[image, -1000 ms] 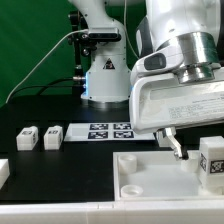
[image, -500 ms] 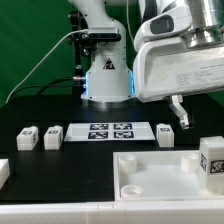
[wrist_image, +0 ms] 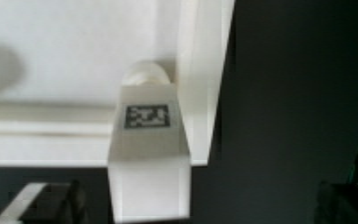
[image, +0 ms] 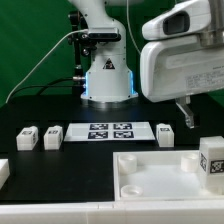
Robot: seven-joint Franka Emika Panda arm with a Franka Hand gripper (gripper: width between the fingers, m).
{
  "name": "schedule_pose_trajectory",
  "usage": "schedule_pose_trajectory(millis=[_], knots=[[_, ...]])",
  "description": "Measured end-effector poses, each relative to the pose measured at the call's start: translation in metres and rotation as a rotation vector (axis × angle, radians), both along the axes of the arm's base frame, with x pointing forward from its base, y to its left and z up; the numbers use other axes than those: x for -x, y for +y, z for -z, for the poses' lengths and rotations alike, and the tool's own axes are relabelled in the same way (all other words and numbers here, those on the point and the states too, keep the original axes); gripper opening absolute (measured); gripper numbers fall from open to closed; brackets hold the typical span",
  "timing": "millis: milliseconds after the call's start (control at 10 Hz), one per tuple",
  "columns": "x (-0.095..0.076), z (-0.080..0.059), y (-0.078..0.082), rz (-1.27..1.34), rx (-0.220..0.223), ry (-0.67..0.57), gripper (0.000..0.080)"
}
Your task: Assemble one leg
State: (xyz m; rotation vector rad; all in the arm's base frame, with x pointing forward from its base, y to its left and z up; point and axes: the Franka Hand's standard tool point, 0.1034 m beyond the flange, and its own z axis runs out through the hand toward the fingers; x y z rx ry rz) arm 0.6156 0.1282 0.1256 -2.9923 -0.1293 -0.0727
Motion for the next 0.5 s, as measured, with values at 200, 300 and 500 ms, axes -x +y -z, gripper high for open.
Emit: schedule_pose_trajectory(millis=[200,300,500], knots=[[-0.0034,-0.0004,-0.0001,0.0,0.001,-0.014,0.0649],[-0.0034,-0.0003,-0.0005,0.0,0.001,-0.014,0.0649],[-0.0034,0.0011,-0.0021,0.004,0.002,-0.011,0.0649]])
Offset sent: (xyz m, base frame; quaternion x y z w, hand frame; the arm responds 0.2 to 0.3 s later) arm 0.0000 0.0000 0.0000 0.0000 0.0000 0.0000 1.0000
